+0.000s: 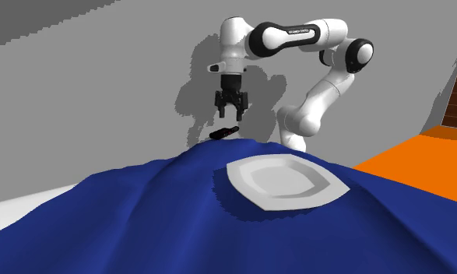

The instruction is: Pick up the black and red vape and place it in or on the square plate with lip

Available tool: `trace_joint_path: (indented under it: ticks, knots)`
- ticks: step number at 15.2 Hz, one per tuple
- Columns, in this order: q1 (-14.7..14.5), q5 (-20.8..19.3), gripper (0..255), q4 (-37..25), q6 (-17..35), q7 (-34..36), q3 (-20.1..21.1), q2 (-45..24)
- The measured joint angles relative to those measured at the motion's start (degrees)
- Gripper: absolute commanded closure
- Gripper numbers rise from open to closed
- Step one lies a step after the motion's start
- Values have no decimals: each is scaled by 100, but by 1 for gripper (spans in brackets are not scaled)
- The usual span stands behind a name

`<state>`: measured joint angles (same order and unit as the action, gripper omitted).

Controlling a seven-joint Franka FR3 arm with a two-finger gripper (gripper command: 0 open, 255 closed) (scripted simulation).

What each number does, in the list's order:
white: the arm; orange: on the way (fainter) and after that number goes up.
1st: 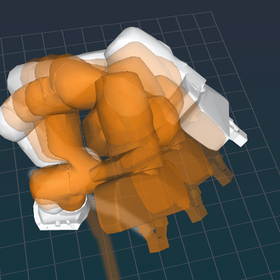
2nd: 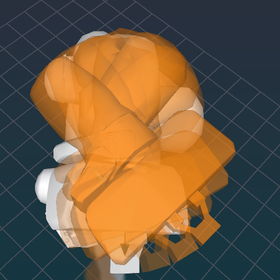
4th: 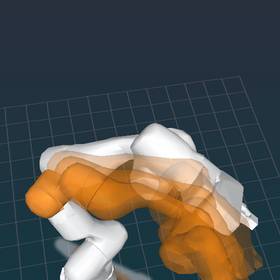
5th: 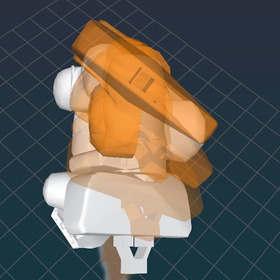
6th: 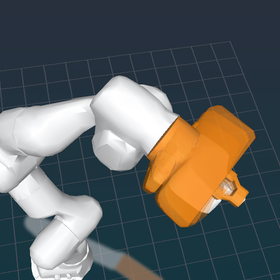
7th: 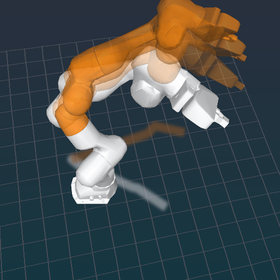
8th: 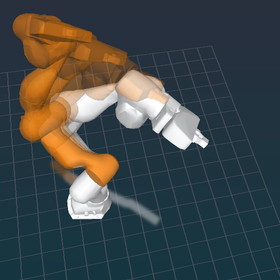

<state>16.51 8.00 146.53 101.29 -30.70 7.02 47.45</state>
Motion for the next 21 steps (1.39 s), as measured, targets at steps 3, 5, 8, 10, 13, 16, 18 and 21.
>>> trace_joint_path:
  ticks: [3, 5, 8, 10, 13, 16, 18, 21]
  knots:
    - [228, 232, 0, 93, 222, -184, 165, 76]
    - [344, 355, 0, 149, 343, -291, 251, 122]
    - [511, 481, 0, 145, 309, -454, 361, 151]
    - [589, 545, 0, 138, 267, -571, 391, 172]
    - [739, 560, 255, 163, 305, -603, 534, 192]
    - [837, 327, 255, 232, 410, -642, 534, 191]
    - [838, 368, 255, 296, 414, -600, 570, 274]
    - [888, 349, 255, 246, 325, -523, 629, 212]
